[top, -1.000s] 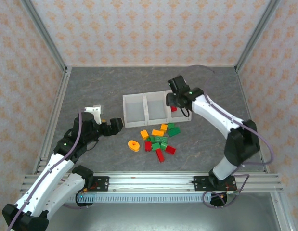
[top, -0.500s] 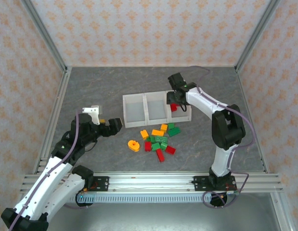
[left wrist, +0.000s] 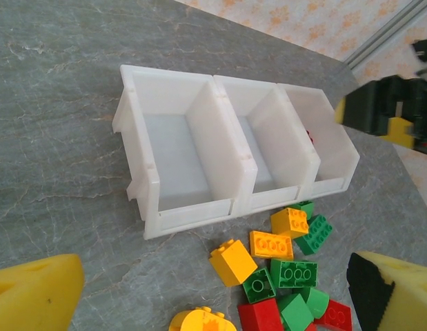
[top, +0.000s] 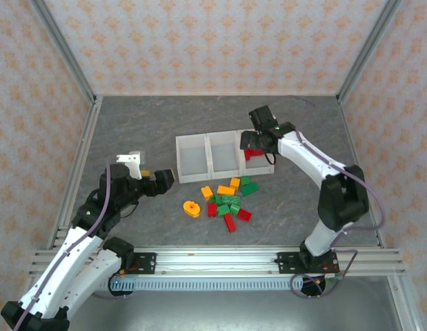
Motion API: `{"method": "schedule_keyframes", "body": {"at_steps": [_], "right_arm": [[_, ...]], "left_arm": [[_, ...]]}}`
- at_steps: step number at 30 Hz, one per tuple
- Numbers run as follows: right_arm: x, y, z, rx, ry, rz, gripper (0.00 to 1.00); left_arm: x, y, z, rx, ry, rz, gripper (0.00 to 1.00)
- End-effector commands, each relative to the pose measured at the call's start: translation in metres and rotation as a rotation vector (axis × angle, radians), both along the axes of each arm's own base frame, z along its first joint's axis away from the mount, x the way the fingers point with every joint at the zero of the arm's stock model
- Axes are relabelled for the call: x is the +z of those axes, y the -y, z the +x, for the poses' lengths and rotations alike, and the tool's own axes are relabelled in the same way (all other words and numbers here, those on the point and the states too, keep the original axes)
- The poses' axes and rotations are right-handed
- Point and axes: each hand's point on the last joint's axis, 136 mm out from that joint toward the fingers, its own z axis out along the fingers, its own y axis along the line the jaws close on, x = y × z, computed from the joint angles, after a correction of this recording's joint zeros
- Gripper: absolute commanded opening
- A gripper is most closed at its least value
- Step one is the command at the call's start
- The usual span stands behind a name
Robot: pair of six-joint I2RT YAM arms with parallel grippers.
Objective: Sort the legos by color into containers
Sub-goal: Place the lego in the container, then move the lego to the center of the table.
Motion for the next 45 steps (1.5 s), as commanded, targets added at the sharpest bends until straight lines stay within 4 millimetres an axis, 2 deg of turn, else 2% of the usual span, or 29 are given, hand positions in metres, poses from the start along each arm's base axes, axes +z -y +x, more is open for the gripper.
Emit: {"method": "schedule_keyframes", "body": {"at_steps": [1, 4, 10, 14, 20, 24, 34, 39, 45], "right_arm": [[0.006, 0.032, -0.027, -0.137, 0.001, -0.048, 1.00], [-0.002, 0.037, -0.048, -0.142, -0.038, -0.030, 1.00], [-0.037, 0.045, -0.089, -0.233, -0.127, -0.031, 1.00], [-0.063, 0.035, -0.106, -0.246, -0.173, 0.012, 1.00], [-0.082, 0.011, -0.110, -0.235, -0.206, 0.019, 0.97], [-0.086, 0.004, -0.105, -0.239, -0.197, 0.046, 0.95], [-0.117, -0.012, -0.107, -0.169, -0.256, 0.054, 0.87], [-0.126, -0.004, -0.117, -0.144, -0.281, 0.002, 0.81], [-0.125, 0.029, -0.133, -0.132, -0.281, -0.143, 0.78]], "left_arm": [[0.004, 0.002, 0.001, -0.016, 0.035, 0.008, 0.99], [0.007, 0.002, 0.000, -0.015, 0.048, 0.000, 0.99], [0.009, 0.003, -0.001, -0.023, 0.056, -0.005, 0.99], [0.010, 0.004, -0.002, -0.031, 0.062, -0.009, 0.99], [0.014, 0.004, -0.004, -0.035, 0.076, -0.016, 0.99], [0.017, 0.002, -0.004, -0.026, 0.087, -0.015, 0.99], [0.021, -0.001, -0.006, -0.010, 0.105, -0.017, 0.99], [0.022, -0.003, -0.006, -0.004, 0.112, -0.018, 0.99], [0.021, -0.003, -0.006, -0.004, 0.107, -0.016, 0.99]]}}
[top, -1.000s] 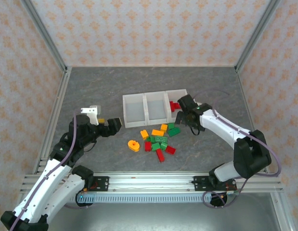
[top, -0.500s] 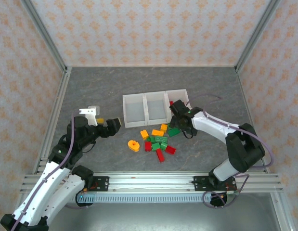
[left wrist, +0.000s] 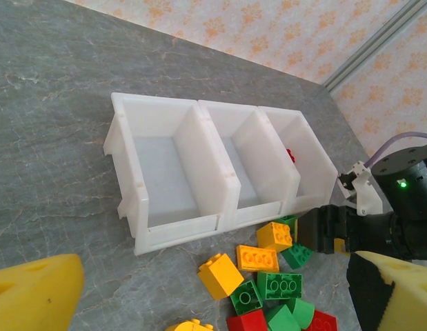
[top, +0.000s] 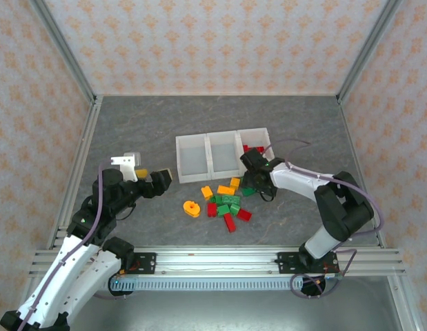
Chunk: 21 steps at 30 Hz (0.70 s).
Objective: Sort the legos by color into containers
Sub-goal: Move the lego to the center of the table, then pick up the lego from the center of the table.
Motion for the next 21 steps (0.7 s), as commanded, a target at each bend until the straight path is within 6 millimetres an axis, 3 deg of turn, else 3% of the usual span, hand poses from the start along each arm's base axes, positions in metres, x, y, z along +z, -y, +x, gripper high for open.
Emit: {"method": "schedule_keyframes", "body": {"at_steps": [1, 5, 8, 14, 21], "right_arm": [[-0.004, 0.040, -0.025, 0.034, -0.054, -0.184, 0.77], [0.004, 0.059, -0.029, 0.023, -0.050, -0.218, 0.74], [0.016, 0.062, -0.025, 0.013, -0.024, -0.198, 0.73], [0.038, 0.027, -0.012, 0.118, 0.022, -0.042, 0.84], [0.020, 0.009, -0.027, 0.261, -0.066, -0.013, 0.98]], "left_arm": [[0.003, 0.000, 0.002, -0.005, 0.028, 0.013, 0.99], [0.003, 0.001, 0.002, -0.006, 0.026, 0.012, 0.99], [0.002, 0.001, 0.002, -0.008, 0.026, 0.012, 0.99], [0.002, 0.002, 0.002, -0.011, 0.023, 0.012, 0.99], [0.002, 0.001, 0.002, -0.006, 0.023, 0.012, 0.99]]}}
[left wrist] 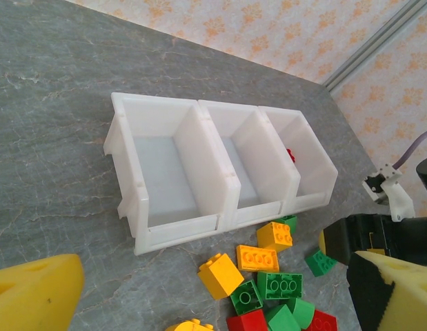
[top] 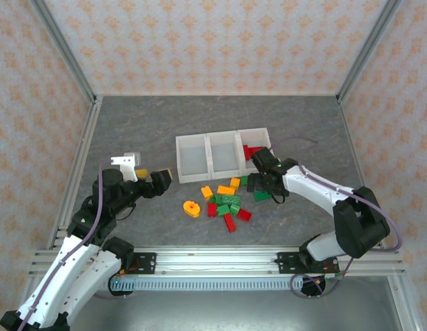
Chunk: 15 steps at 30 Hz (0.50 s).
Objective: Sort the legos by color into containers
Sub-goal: Pick up the lego from the center of the table.
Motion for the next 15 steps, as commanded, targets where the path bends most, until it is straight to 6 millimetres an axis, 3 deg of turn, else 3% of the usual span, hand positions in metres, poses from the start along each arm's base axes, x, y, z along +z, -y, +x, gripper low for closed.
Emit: {"method": "schedule_keyframes", "body": {"at_steps": [1, 10, 15], "right_arm": [[-0.010, -0.006, -0.009, 0.095, -0.060, -0.007, 0.99], [-0.029, -0.006, -0.011, 0.135, -0.108, -0.039, 1.00], [-0.040, -0.006, -0.009, 0.137, -0.137, -0.060, 0.92]], "left_arm": [[0.001, 0.001, 0.003, -0.004, 0.021, 0.015, 0.99], [-0.001, 0.000, 0.004, 0.003, 0.010, 0.017, 0.99], [-0.003, 0.001, 0.004, -0.002, 0.003, 0.018, 0.99]]}}
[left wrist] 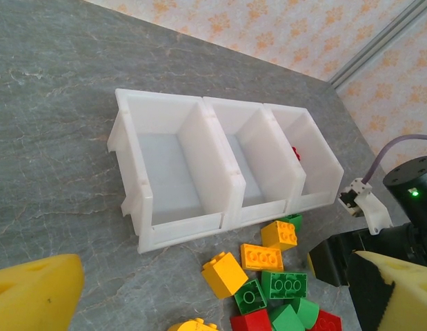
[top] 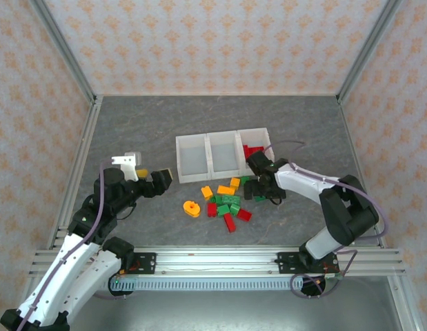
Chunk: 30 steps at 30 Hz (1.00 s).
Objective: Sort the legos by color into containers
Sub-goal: Pick up the lego from the center of the table.
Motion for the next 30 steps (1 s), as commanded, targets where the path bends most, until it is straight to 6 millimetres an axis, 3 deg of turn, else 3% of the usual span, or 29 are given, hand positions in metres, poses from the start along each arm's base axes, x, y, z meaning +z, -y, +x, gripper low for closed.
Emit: {"method": "schedule_keyframes", "body": {"at_steps": [1, 10, 17, 22, 30], "right_arm": [[-0.005, 0.001, 0.002, 0.010, -0.009, -0.025, 0.91], [-0.009, 0.003, 0.007, 0.003, -0.005, -0.052, 0.73], [0.000, 0.000, 0.009, -0.004, -0.011, -0.044, 0.46], [0.052, -0.015, 0.029, -0.031, 0.108, 0.037, 0.42], [0.155, -0.064, 0.100, -0.051, 0.408, 0.264, 0.38]], "left_arm": [[0.001, 0.001, 0.002, -0.008, 0.017, 0.010, 0.99], [0.001, 0.002, 0.002, -0.009, 0.017, 0.012, 0.99], [0.001, 0.001, 0.002, -0.007, 0.018, 0.011, 0.99], [0.001, 0.002, 0.002, -0.012, 0.019, 0.009, 0.99], [-0.004, 0.007, 0.003, -0.038, -0.001, 0.011, 0.99]]}}
